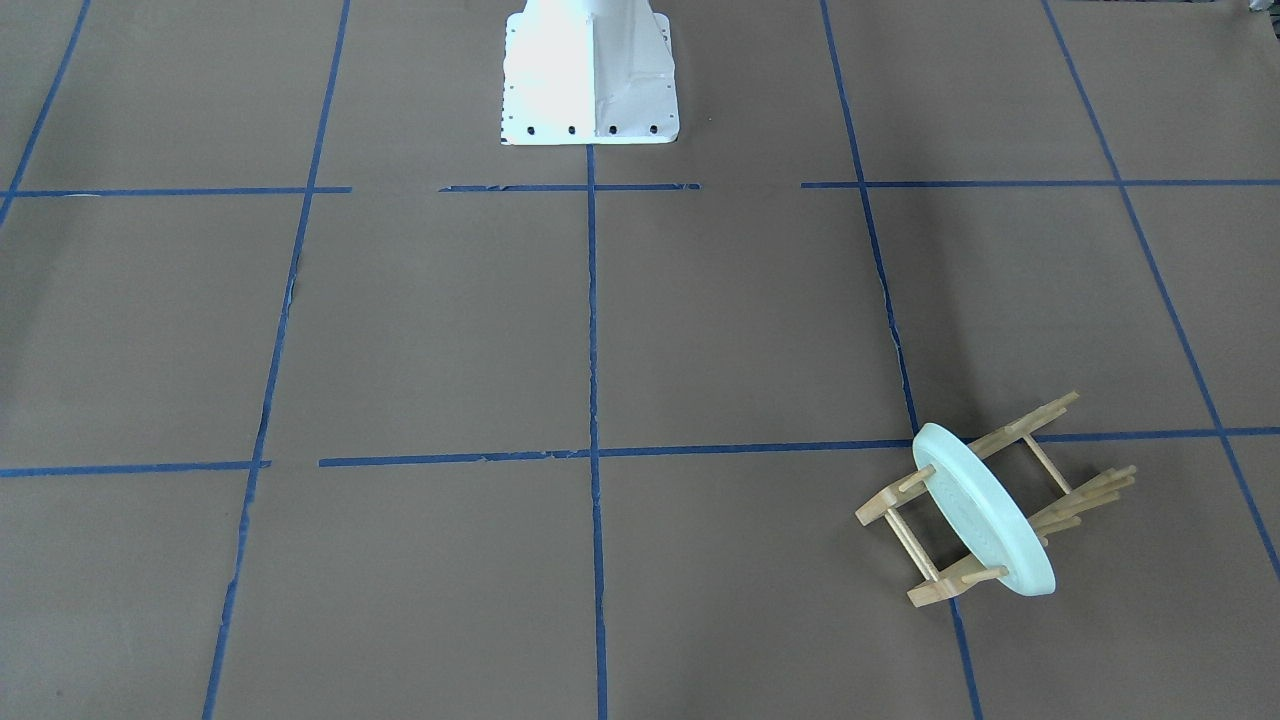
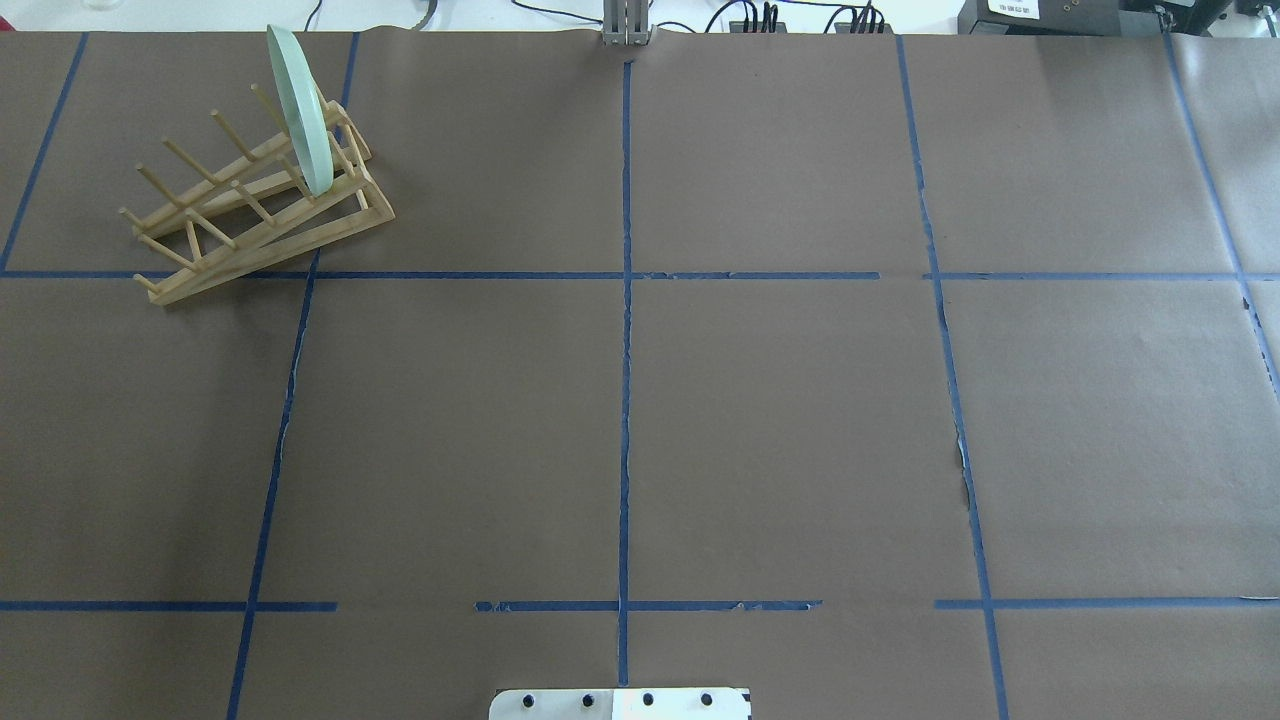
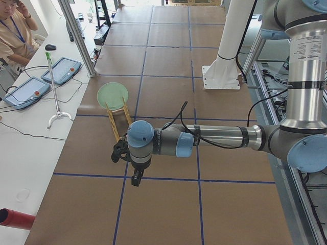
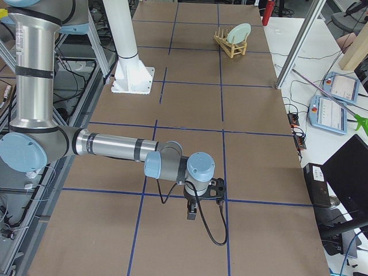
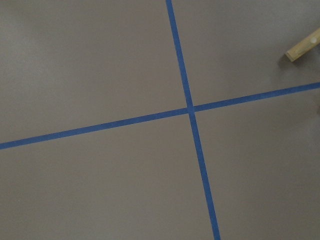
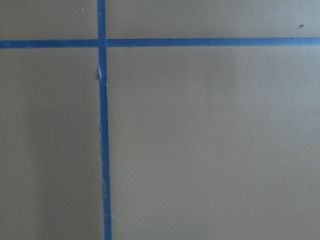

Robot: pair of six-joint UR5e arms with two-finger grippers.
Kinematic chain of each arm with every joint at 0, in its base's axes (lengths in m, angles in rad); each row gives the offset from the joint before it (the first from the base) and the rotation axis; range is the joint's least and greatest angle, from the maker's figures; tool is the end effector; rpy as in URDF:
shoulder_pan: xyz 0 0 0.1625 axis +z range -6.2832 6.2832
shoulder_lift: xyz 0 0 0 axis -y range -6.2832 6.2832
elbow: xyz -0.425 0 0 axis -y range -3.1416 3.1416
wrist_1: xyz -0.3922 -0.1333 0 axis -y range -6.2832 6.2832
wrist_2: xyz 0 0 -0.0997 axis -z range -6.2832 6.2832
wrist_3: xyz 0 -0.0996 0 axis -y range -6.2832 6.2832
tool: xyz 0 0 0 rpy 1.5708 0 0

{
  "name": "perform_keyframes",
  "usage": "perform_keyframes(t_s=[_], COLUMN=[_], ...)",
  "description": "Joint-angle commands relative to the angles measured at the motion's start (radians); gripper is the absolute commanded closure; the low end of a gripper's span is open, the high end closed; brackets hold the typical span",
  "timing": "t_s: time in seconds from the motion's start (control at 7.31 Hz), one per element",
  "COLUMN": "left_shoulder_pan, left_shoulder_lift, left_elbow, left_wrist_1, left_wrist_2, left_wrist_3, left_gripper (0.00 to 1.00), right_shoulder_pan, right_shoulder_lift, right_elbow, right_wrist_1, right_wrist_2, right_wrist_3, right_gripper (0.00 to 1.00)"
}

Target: Place plate on rack

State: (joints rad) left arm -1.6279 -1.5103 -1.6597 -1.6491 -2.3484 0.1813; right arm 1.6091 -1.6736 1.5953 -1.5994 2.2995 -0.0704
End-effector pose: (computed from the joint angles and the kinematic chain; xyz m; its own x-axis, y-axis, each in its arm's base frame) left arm -0.0903 -0.4686 0.6355 0.7142 0.2124 -0.6669 -0.0732 0.9703 0.2305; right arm 0.0837 -0.4357 0.7005 0.7436 0.0294 0.6680 0.0143 0.9981 -0.0599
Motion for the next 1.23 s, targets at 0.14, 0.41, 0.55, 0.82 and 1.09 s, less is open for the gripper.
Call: perform_keyframes(t_s=[0.14, 0.41, 0.55, 0.82, 1.09], left_shoulder_pan=[0.000, 0.000, 0.000, 0.002, 0.003], left_shoulder_lift=[0.007, 0.025, 0.030, 0.027, 0.018], left_elbow=[-0.020, -0.023, -0.023, -0.022, -0.014], left_wrist_1=[0.000, -0.005, -0.006, -0.029, -0.018], left_wrist_2=[0.000, 0.001, 0.000, 0.000, 0.003], left_wrist_3=[-0.009, -0.006, -0.005, -0.005, -0.003], left_gripper=[0.00, 0.00, 0.00, 0.00, 0.00], right_shoulder_pan=[0.000, 0.000, 0.002, 0.000, 0.000], right_shoulder_lift=[0.000, 0.000, 0.000, 0.000, 0.000], right_elbow=[0.000, 0.000, 0.000, 0.000, 0.000], right_wrist_1=[-0.001, -0.001, 0.001, -0.001, -0.001], right_wrist_2=[0.000, 0.000, 0.000, 0.000, 0.000], right_wrist_3=[0.000, 0.001, 0.000, 0.000, 0.000], right_gripper=[0.00, 0.00, 0.00, 0.00, 0.00])
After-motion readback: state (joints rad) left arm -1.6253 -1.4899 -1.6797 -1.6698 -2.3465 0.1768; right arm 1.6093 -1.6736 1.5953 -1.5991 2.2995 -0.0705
